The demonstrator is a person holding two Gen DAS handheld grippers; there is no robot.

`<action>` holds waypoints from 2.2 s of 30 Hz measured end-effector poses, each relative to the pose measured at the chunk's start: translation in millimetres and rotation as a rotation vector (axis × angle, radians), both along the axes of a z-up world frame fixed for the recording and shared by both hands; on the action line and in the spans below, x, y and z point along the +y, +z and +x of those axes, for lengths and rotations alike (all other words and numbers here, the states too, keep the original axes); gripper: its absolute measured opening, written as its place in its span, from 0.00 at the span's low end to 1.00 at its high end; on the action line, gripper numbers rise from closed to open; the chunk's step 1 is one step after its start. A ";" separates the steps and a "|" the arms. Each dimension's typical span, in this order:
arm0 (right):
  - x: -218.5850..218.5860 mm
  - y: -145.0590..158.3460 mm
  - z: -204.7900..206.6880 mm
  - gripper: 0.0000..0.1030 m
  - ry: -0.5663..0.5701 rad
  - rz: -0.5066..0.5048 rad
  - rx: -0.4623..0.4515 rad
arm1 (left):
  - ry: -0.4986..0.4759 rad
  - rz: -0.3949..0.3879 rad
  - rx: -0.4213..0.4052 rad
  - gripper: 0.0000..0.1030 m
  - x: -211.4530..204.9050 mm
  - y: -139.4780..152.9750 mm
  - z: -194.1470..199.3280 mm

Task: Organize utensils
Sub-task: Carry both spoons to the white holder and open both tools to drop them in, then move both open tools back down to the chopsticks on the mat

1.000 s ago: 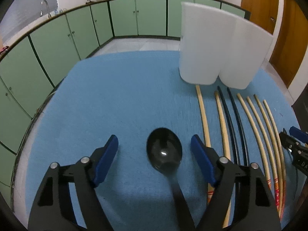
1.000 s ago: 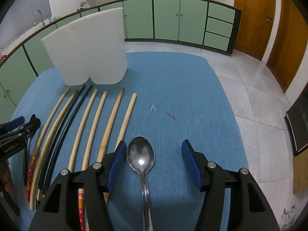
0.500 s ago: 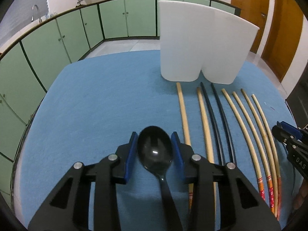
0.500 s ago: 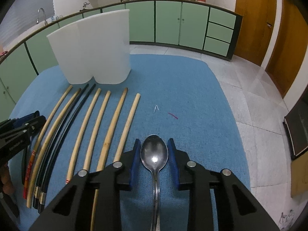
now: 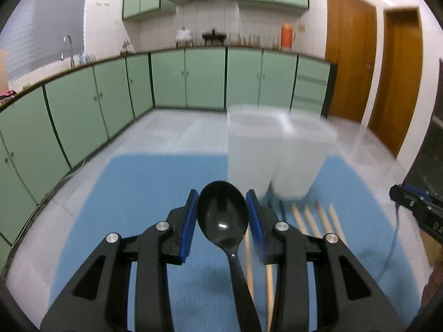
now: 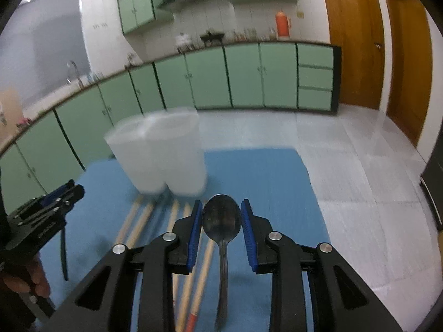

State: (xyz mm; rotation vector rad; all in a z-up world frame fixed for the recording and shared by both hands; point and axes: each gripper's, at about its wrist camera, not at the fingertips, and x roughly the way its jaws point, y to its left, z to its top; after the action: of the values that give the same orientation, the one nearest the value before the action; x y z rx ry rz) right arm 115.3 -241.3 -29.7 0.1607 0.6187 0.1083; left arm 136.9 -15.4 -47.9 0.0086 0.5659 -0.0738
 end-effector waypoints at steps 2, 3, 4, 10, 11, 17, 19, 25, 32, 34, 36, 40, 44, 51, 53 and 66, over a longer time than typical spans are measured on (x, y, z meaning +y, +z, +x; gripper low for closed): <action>-0.1 12.9 1.6 0.27 0.014 0.022 -0.032 | -0.005 -0.016 -0.052 0.33 1.3 18.5 1.9; 0.1 19.9 2.7 0.27 0.023 0.033 -0.049 | -0.008 -0.022 -0.069 0.33 -0.5 25.9 3.9; 1.5 26.2 4.1 0.27 0.033 0.040 -0.067 | -0.011 -0.033 -0.093 0.33 -1.8 34.4 5.8; 9.4 63.9 20.8 0.27 0.069 0.053 -0.152 | -0.023 -0.071 -0.198 0.33 -10.2 72.8 30.7; 9.8 69.3 23.5 0.27 0.072 0.056 -0.164 | -0.023 -0.071 -0.213 0.33 -11.5 77.6 35.7; 11.7 103.7 57.6 0.27 0.082 0.070 -0.251 | -0.032 -0.075 -0.308 0.33 -30.4 108.6 69.7; 13.5 109.3 74.2 0.27 0.074 0.059 -0.266 | -0.033 -0.068 -0.332 0.33 -36.7 113.2 80.5; 18.9 103.7 123.3 0.27 0.049 0.038 -0.271 | -0.024 -0.036 -0.355 0.33 -53.3 102.6 127.4; 24.0 70.7 163.0 0.27 0.051 0.068 -0.221 | -0.022 -0.048 -0.341 0.33 -50.3 73.7 162.6; 29.7 62.1 170.1 0.27 0.054 0.059 -0.210 | -0.020 -0.056 -0.330 0.33 -49.9 63.5 168.2; 33.4 55.9 176.0 0.27 0.062 0.043 -0.197 | -0.019 -0.057 -0.320 0.33 -50.1 56.4 172.5; 38.3 42.1 176.7 0.27 0.077 0.036 -0.177 | -0.023 -0.046 -0.299 0.33 -49.9 41.1 175.1; 40.8 28.7 173.1 0.28 0.093 0.046 -0.141 | -0.032 -0.044 -0.264 0.35 -46.7 27.6 171.4; 30.7 29.4 147.9 0.39 0.057 0.054 -0.150 | -0.025 -0.049 -0.260 0.55 -33.5 29.9 148.2; 27.3 30.4 132.1 0.42 0.043 0.042 -0.159 | -0.018 -0.054 -0.258 0.63 -28.3 33.8 135.3; 7.5 -39.9 -35.2 0.51 -0.109 -0.033 -0.013 | 0.000 0.012 -0.111 0.84 -5.8 1.7 -21.7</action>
State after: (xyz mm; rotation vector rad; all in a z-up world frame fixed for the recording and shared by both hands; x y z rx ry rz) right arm 80.1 -233.8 -69.6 0.1610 0.5969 -0.0066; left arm 115.2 -21.2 -46.2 0.0246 0.4552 -0.0696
